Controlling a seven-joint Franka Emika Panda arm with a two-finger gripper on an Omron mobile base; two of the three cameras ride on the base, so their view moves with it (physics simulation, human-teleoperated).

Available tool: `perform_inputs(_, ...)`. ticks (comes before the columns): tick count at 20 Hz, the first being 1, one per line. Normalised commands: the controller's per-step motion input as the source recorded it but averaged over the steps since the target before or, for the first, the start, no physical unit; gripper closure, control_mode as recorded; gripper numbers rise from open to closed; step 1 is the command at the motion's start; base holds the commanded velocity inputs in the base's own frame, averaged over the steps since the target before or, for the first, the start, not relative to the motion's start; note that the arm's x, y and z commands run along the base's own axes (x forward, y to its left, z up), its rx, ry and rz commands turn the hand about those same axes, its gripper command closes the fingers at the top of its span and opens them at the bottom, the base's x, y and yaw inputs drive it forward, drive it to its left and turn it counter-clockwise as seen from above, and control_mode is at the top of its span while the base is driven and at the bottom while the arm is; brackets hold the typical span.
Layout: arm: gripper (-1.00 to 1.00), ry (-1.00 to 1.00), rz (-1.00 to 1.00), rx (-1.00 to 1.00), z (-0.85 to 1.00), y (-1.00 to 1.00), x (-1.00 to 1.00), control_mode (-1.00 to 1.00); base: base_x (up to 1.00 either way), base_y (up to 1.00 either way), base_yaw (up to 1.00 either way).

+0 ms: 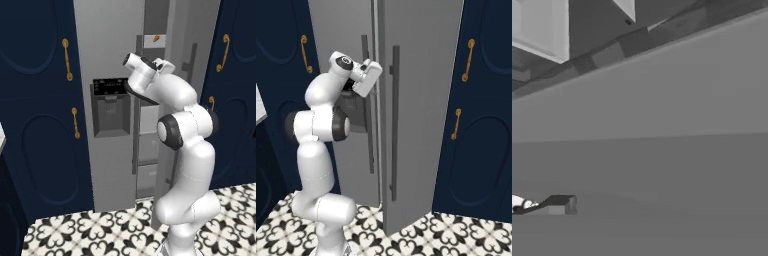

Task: Grab a lemon wedge from the fridge and one ice cube from the ice bowl, and put them in the glass of lemonade.

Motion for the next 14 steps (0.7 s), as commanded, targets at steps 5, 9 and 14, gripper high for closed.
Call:
perform_inputs(5,-1.00,0.01,-0.16,0.00,-0.06,-0.94,-0.17,-1.00,0.00,0.00,0.00)
perform_inputs(9,-1.00,0.00,-0.20,0.04,-0.10,-1.00,-0.36,-1.00,0.00,0.00,0.00)
perform_inputs(14,-1.00,-0.01,-0.23,0.13,-0.19,-1.00,-0.39,-1.00,0.00,0.00,0.00)
